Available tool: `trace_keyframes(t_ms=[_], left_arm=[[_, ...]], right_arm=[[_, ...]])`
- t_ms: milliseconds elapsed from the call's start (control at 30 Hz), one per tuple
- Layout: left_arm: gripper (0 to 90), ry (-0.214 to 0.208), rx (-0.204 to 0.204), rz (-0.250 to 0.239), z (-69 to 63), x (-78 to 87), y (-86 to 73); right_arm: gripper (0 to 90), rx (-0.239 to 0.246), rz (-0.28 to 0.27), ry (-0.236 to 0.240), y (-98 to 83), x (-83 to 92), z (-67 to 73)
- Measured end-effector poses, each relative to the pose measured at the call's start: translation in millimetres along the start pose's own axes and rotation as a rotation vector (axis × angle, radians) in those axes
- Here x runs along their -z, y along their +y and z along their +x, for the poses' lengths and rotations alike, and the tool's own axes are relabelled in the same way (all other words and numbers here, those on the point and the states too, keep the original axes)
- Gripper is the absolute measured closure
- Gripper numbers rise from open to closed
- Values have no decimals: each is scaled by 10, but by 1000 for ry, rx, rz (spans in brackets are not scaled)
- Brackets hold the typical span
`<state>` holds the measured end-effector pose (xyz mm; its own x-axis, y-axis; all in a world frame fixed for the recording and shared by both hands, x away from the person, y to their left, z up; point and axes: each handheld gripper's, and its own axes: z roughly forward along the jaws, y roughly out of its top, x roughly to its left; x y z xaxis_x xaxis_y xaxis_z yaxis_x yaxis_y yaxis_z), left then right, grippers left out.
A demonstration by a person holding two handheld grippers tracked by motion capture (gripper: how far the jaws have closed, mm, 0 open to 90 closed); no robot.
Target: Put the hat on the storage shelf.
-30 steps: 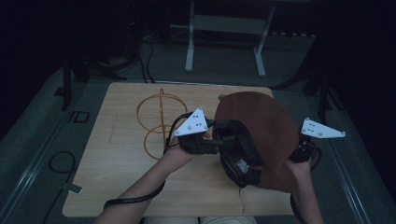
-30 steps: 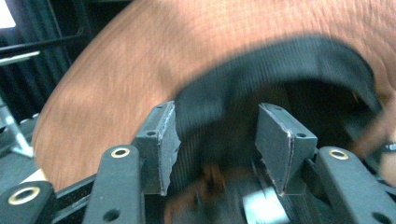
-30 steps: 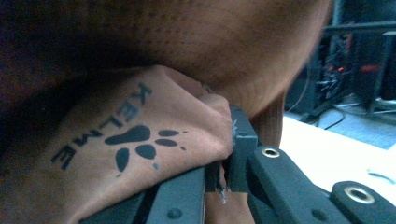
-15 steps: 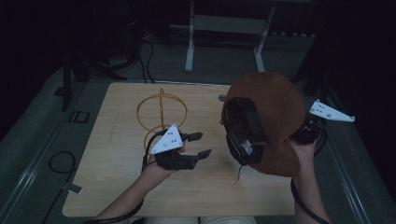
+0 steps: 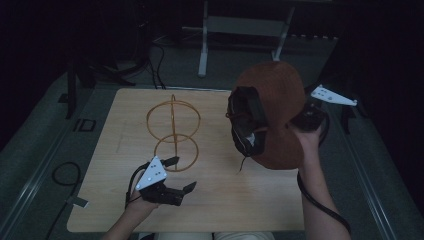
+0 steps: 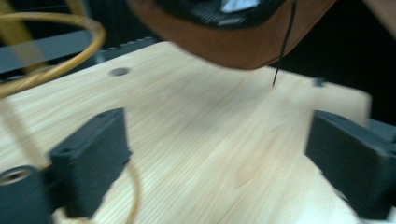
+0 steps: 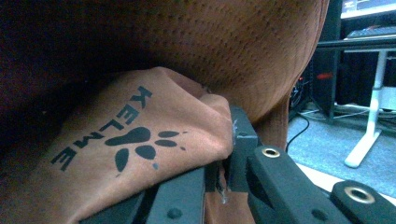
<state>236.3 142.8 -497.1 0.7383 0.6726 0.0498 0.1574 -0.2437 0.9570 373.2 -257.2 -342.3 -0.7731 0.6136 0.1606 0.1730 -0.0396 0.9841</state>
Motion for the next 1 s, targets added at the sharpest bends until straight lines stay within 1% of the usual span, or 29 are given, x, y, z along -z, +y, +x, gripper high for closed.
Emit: trace_keyframes(t_ms=[67,133,200,233,267,300,333,367,467,533,600,667,733,867,900,1000], left_arm=[[23,47,-5,16,51,78,-118],[21,102,-8,40,96,149,-238],[15,150,7,60,146,228,-357],[16,150,7,60,146,228,-357],[16,178,12,71,169,267,-415],[16,216,46,79,215,348,-528],[16,241,64,67,235,394,-583],[16,258,89,51,252,442,-637],[17,313,145,18,299,561,-793],[17,329,173,14,328,617,-859],[17,350,180,3,343,663,-880],[17,353,190,-9,359,684,-885],[17,357,192,-9,368,681,-898],[17,346,191,9,379,658,-933],[17,345,194,10,381,660,-940],[17,345,203,-4,393,680,-943]], right_arm=[[861,-4,8,-4,19,-93,-9],[861,-5,9,-12,45,-181,-17],[861,-6,10,-11,72,-271,-25],[861,-5,10,-16,85,-316,-25],[861,-8,14,-13,98,-365,-28],[860,-13,13,-12,108,-415,-28],[861,-14,16,-16,119,-468,-25],[861,-14,24,-19,132,-523,-18],[860,-16,29,-18,171,-688,11],[860,-9,29,-14,201,-799,47],[860,3,32,-3,229,-917,99],[860,18,47,-1,257,-1046,173],[860,41,64,-3,278,-1188,264],[859,56,97,41,289,-1463,480],[859,64,105,55,285,-1524,535],[858,65,133,103,247,-1692,683]])
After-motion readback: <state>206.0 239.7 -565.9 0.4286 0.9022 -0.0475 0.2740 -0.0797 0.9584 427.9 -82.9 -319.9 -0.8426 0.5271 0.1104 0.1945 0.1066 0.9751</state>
